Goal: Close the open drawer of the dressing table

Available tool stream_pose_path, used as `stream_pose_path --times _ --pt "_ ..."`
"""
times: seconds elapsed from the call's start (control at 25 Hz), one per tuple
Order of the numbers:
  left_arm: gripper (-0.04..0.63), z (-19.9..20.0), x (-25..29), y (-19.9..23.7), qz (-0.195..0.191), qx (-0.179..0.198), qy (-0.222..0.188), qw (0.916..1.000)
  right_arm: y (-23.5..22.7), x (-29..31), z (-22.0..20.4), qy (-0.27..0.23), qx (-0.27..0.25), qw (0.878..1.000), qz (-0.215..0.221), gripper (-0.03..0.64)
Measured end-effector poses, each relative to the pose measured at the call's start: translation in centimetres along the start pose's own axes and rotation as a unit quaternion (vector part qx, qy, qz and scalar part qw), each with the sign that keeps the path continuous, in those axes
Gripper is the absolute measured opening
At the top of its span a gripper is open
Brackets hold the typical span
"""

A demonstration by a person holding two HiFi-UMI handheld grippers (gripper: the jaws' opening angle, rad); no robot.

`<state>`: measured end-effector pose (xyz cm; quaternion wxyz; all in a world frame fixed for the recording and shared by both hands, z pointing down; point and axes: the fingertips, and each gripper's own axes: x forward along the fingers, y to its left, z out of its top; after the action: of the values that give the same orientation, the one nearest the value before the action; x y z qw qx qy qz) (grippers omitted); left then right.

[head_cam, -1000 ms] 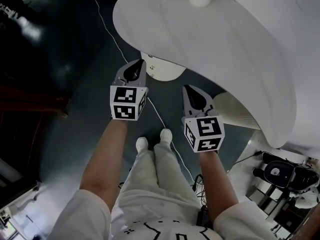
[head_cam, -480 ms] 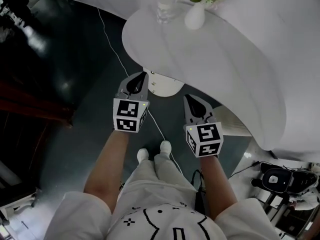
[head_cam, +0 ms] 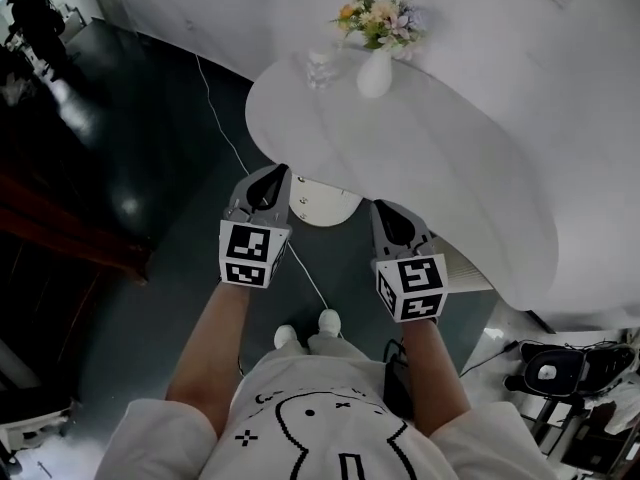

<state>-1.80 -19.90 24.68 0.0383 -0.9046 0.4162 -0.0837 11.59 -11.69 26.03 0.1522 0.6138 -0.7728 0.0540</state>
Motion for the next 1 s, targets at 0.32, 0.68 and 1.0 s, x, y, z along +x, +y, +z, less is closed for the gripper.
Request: stream_pose_path --times 0.32,0.68,1.0 --pt "0.015 5.2 -2.3 0.7 0.004 0.038 -0.045 0.9983 -1.3 -2.6 4.6 -0.042 -0.014 0.999 -0.020 -0.002" --pt "0.015 9.3 -5.0 1.8 0.024 0.054 -0.071 0.9957 -2.2 -4.1 9.7 -0.103 -0.034 0.993 -0.049 -0.002" --pt "0.016 12.7 -6.1 2.1 0.024 0.041 -0.108 0.9930 -2.1 -5.9 12.3 -0.136 -0.061 0.987 -0.062 -0.003"
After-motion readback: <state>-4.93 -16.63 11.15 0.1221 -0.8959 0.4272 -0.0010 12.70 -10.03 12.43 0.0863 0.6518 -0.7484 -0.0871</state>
